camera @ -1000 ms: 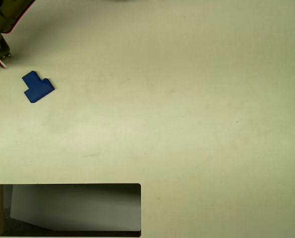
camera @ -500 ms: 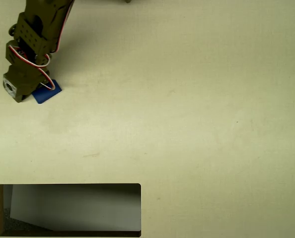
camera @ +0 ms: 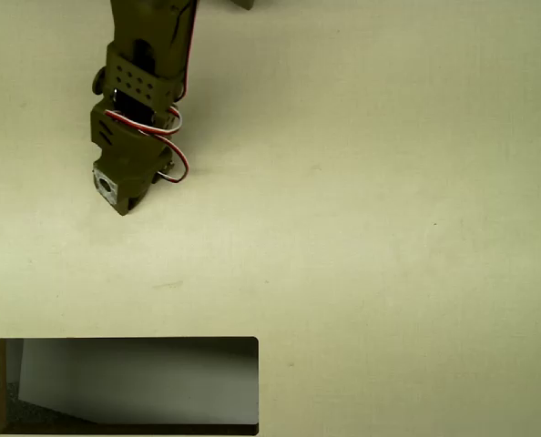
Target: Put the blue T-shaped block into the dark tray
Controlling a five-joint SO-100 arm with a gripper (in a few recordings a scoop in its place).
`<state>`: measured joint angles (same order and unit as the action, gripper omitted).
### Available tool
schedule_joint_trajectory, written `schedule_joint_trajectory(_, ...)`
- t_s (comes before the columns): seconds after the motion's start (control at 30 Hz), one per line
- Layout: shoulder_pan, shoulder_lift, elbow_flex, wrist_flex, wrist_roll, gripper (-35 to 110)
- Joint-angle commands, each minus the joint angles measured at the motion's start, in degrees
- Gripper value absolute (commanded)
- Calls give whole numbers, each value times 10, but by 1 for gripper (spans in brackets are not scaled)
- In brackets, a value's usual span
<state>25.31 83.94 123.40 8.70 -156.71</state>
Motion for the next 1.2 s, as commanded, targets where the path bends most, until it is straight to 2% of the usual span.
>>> schedule_joint_trajectory(0.0, -7, 124, -102, 171, 132, 0)
schedule_joint_trajectory(0.07, -11, 164, -187, 296, 219, 0)
schedule_joint_trajectory(0.13, -1, 197, -245, 447, 264, 0)
schedule_joint_trajectory(0.2, 44, 210, -261, 620, 214, 0)
schedule_joint_trajectory(0.23, 72, 211, -243, 670, 185, 0)
schedule_joint_trajectory(0.33, 145, 191, -148, 694, 33, 0)
schedule_joint_trajectory(0.37, 149, 178, -136, 700, 23, 0)
schedule_joint_trajectory(0.43, 134, 143, -158, 751, 70, 0)
schedule_joint_trajectory(0.53, 95, 74, -243, 869, 198, 0)
schedule_joint_trajectory(0.6, 69, 35, -270, 881, 276, 0)
schedule_joint_trajectory(0.7, 41, -11, -282, 816, 354, 0)
schedule_joint_trajectory(0.97, 42, -127, -377, 750, 369, 0)
schedule_joint_trajectory(1.17, 64, -146, -381, 727, 334, 0)
